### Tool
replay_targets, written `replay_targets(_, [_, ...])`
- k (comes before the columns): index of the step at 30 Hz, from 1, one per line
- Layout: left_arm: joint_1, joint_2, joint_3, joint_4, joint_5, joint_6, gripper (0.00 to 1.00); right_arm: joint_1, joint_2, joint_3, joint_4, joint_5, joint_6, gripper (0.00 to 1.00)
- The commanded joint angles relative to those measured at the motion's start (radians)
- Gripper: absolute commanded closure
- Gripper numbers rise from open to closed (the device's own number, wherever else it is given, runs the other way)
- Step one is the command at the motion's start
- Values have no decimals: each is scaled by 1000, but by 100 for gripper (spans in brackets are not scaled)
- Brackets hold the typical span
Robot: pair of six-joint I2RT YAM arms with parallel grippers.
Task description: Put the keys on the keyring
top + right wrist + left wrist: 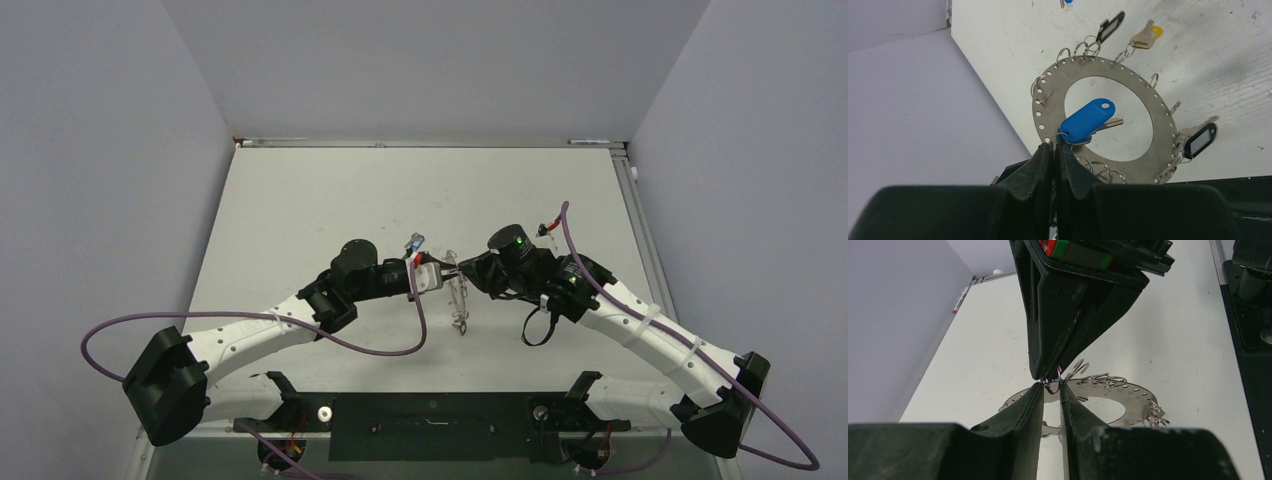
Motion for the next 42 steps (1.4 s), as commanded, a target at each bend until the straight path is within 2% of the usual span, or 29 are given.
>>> replay_targets(1, [-13, 1, 29, 75, -23, 0, 87, 3, -20, -6, 80, -27, 29, 95])
replay_targets(7, [-22, 1, 24, 83, -99, 14, 100, 7, -6, -11, 118, -75, 26, 95])
replay_targets(13, [-26, -11, 23, 72, -138, 17, 100, 10, -6, -22, 136, -89, 24, 95])
replay_targets(17, [-29, -36, 29, 45, -147, 18, 100, 10, -45, -68, 204, -54, 6, 95])
replay_targets(18, [-27, -44, 33, 26, -144, 23, 100, 10, -61, -90, 233, -42, -4, 92])
replay_targets(20, [-27, -56, 33, 10, -136, 31, 100, 9, -89, -116, 279, -14, -25, 76])
replay_targets(22, [-27, -69, 29, 4, -123, 33, 100, 9, -111, -124, 298, 20, -53, 57])
replay_targets(24, [-28, -77, 26, -4, -116, 31, 100, 9, -125, -115, 293, 56, -75, 31])
replay_targets(25, [-28, -80, 26, -7, -115, 30, 100, 10, -129, -109, 289, 69, -86, 25])
replay_targets(27, [-27, -86, 27, -13, -113, 26, 100, 9, -137, -97, 281, 104, -118, 20])
replay_targets(32, [-26, -101, 43, -70, -106, 4, 100, 10, -169, -85, 291, 235, -269, 21])
replay_targets(37, [-26, -130, 64, -152, -114, -36, 100, 10, -260, -164, 435, 305, -508, 24])
replay_targets(42, [-25, -162, 93, -223, -131, -127, 100, 9, -319, -202, 491, 353, -659, 26])
